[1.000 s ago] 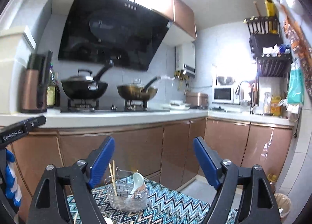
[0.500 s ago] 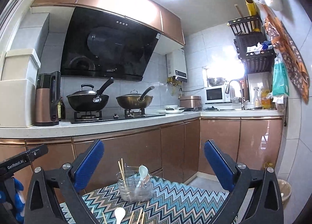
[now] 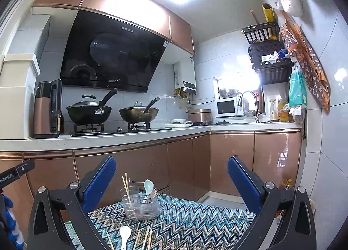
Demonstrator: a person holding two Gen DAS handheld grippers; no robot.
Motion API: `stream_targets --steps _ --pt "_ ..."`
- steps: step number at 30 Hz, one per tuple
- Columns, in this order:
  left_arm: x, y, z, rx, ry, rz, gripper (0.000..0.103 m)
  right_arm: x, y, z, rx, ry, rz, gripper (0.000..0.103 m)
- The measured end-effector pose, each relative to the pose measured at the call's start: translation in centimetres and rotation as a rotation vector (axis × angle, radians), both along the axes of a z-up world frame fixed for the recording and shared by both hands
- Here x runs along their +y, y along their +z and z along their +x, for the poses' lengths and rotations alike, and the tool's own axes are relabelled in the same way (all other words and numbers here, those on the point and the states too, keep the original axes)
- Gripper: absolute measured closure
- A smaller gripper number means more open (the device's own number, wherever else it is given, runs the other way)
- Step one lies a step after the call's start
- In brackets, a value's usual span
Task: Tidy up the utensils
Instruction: 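Open both tools and raise them away from the holder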
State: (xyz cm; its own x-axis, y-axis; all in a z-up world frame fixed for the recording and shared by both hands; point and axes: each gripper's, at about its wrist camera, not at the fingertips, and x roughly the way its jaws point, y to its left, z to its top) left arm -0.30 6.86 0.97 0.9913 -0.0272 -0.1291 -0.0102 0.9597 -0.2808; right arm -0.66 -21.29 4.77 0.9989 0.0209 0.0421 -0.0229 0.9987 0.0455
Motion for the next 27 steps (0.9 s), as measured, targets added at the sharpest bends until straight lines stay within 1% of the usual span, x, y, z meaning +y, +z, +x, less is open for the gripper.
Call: stream_targets --steps 2,6,8,13,19,22,27 --pt "0.1 -0.2 0.3 0.016 -0.018 -0.007 0.044 0.1 0.1 0.1 0.010 0.004 0.000 0.000" --pt "-0.1 -0.8 1.0 0.049 -0.060 -0.026 0.044 -0.2 -0.6 0.6 0.020 0.039 0.018 0.000" --pt "-0.3 -1.1 1.3 0.067 -0.078 -0.029 0.044 -0.2 -1.0 1.0 0.040 0.057 0.022 0.000" --pt "-1.0 -1.7 2.3 0.109 -0.101 -0.014 0.044 -0.1 -2.1 2.7 0.134 0.051 -0.003 0.000" --pt "-1.6 -2.9 4.0 0.160 -0.111 -0.015 0.044 -0.6 -3.7 4.7 0.192 0.049 0.002 0.000" --pt "-1.7 -3.8 5.0 0.196 -0.112 -0.026 0.044 -0.8 -4.4 5.6 0.221 0.060 0.006 0.000" --pt "-2.0 -5.7 7.2 0.285 -0.123 -0.038 0.044 -0.9 -5.8 7.6 0.285 0.088 0.008 0.000"
